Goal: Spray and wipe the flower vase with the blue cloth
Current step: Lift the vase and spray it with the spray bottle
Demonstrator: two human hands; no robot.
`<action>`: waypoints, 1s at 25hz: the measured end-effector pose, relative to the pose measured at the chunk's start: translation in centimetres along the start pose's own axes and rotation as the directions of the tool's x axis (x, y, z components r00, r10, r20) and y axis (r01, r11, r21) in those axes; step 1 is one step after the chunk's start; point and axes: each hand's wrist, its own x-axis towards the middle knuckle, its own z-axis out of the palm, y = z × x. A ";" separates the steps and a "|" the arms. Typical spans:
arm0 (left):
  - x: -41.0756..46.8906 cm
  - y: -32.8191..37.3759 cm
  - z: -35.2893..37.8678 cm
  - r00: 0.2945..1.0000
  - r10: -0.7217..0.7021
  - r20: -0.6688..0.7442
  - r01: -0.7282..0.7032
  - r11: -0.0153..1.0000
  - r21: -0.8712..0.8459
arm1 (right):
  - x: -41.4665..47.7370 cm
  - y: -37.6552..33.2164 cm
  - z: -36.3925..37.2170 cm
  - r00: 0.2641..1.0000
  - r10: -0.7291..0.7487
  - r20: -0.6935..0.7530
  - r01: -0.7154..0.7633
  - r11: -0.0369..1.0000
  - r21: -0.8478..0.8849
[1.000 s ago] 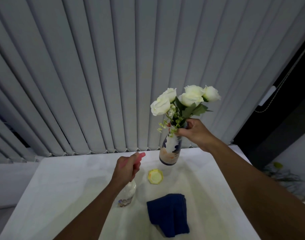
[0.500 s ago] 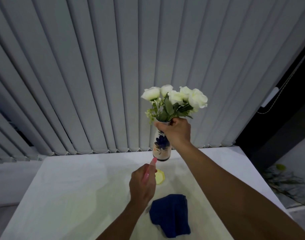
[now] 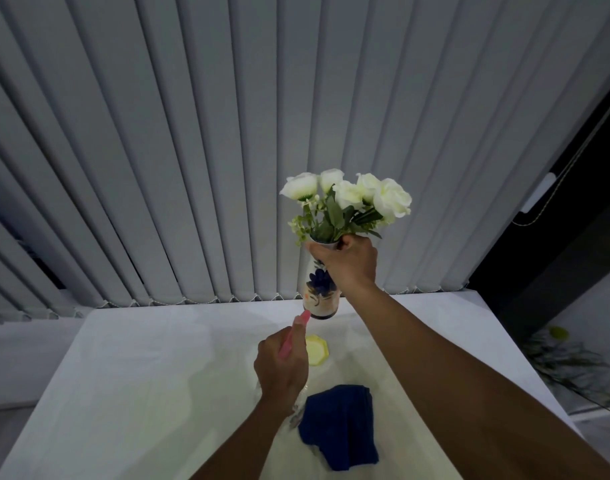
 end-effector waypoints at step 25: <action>3.4 -13.5 -7.9 0.948 -0.122 0.292 0.069 0.980 0.186 | -2.8 15.0 5.0 0.901 0.292 0.321 -0.312 0.950 0.011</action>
